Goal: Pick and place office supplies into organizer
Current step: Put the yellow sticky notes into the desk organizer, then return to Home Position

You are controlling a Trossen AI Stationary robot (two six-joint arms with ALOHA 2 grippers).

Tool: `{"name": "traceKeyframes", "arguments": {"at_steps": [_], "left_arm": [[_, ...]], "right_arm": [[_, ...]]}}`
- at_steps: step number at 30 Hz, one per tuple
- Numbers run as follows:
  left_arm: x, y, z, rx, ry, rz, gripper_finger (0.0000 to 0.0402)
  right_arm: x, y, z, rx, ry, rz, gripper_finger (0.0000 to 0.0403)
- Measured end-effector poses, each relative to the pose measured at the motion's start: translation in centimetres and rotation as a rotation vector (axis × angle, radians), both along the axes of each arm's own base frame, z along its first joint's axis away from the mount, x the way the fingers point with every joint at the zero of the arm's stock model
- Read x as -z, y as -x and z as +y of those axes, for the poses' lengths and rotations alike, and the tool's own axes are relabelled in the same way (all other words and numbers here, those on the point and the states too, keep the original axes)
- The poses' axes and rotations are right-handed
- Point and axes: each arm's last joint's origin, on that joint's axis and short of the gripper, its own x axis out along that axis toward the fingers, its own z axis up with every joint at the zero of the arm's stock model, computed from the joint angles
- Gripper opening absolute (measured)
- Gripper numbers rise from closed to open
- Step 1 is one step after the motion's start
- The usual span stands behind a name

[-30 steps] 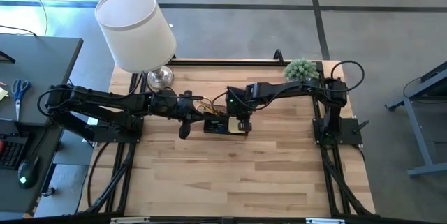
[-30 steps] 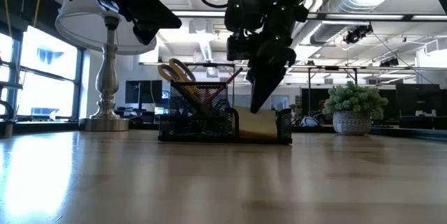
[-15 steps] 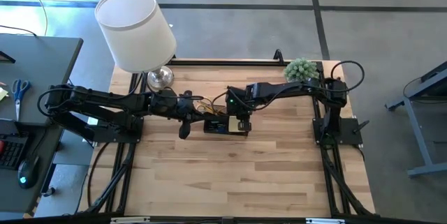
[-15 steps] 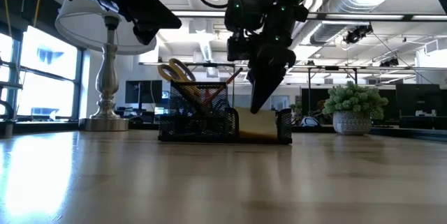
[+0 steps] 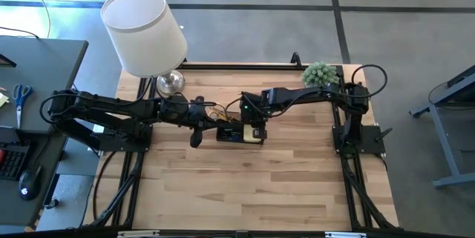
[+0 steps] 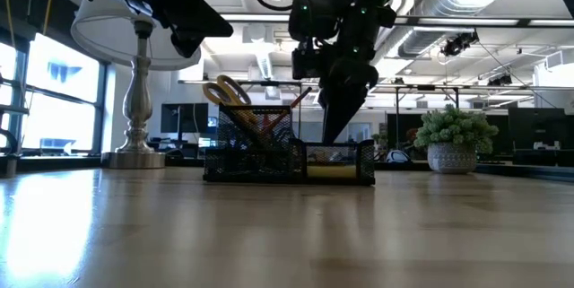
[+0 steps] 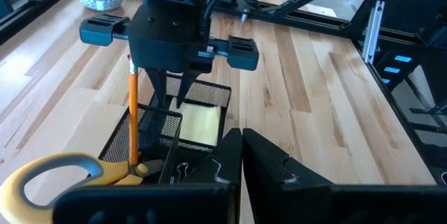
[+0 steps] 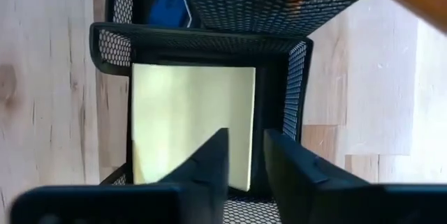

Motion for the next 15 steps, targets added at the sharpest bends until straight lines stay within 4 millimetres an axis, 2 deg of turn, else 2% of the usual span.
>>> {"name": "traceKeyframes", "arguments": {"at_steps": [6,15], "left_arm": [[0.0,0.0,0.0,0.0,0.0,0.0,0.0003],[0.02,0.01,0.0,0.0,0.0,0.003,0.0003]], "right_arm": [[-0.03,0.0,0.0,0.018,-0.005,0.0,0.0131],[-0.14,0.13,0.75,0.03,-0.028,0.02,0.014]]}}
